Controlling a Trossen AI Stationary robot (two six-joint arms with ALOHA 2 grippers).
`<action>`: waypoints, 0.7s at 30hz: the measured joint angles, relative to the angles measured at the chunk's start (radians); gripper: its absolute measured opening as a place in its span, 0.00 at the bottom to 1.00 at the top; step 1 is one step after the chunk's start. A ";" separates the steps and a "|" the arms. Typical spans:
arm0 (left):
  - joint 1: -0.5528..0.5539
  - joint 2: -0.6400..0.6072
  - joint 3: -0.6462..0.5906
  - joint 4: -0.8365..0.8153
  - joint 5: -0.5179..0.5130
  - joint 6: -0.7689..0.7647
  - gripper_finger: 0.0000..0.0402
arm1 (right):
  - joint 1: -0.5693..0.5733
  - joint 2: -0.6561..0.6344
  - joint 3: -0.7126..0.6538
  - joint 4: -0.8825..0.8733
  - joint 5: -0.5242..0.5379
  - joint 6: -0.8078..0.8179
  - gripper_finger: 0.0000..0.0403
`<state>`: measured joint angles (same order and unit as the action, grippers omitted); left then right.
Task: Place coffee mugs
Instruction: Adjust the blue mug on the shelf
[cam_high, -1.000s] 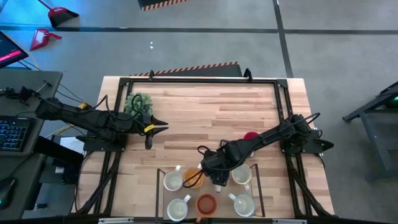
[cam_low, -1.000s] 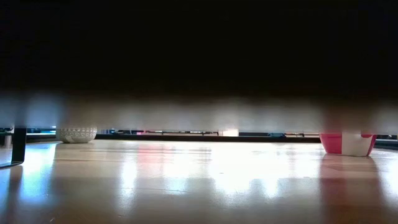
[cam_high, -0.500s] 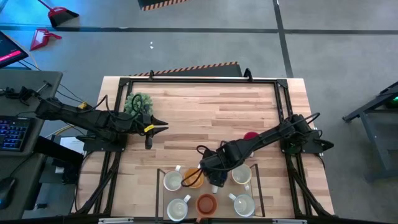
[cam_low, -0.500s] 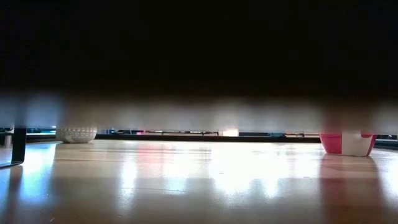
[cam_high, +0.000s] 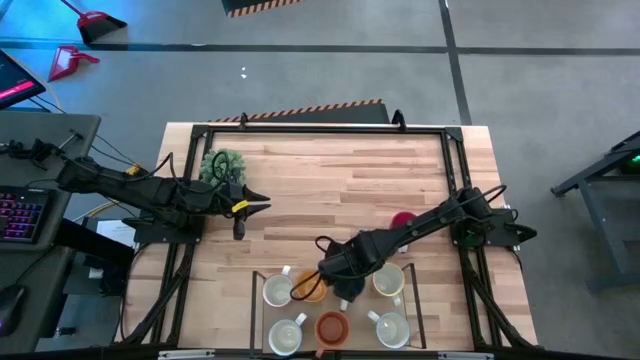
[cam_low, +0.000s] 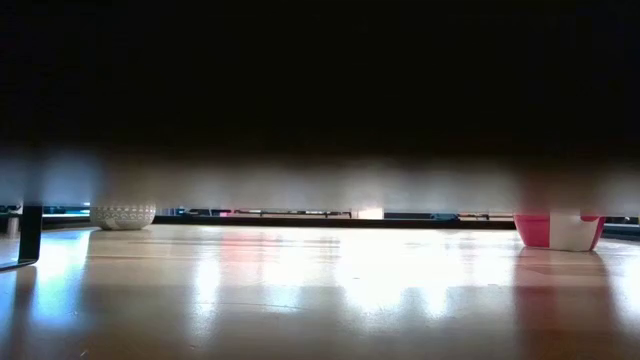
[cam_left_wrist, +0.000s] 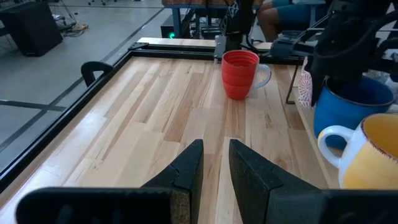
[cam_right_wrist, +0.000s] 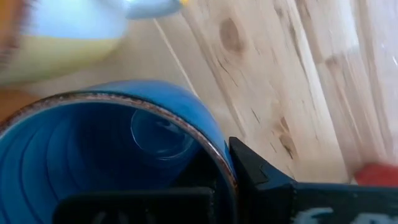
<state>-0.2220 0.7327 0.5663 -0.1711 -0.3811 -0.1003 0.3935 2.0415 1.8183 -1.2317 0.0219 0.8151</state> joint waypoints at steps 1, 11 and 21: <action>0.000 0.000 0.000 0.000 0.000 0.000 0.17 | 0.000 0.000 0.000 -0.015 -0.002 0.019 0.00; 0.000 0.000 0.000 0.000 0.000 0.000 0.17 | 0.007 0.000 0.000 -0.054 -0.029 0.153 0.00; 0.000 0.000 0.000 0.000 0.000 0.000 0.17 | 0.013 0.000 0.000 -0.056 -0.068 0.243 0.00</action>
<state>-0.2221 0.7329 0.5663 -0.1711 -0.3813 -0.1001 0.4068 2.0411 1.8183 -1.2880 -0.0461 1.0584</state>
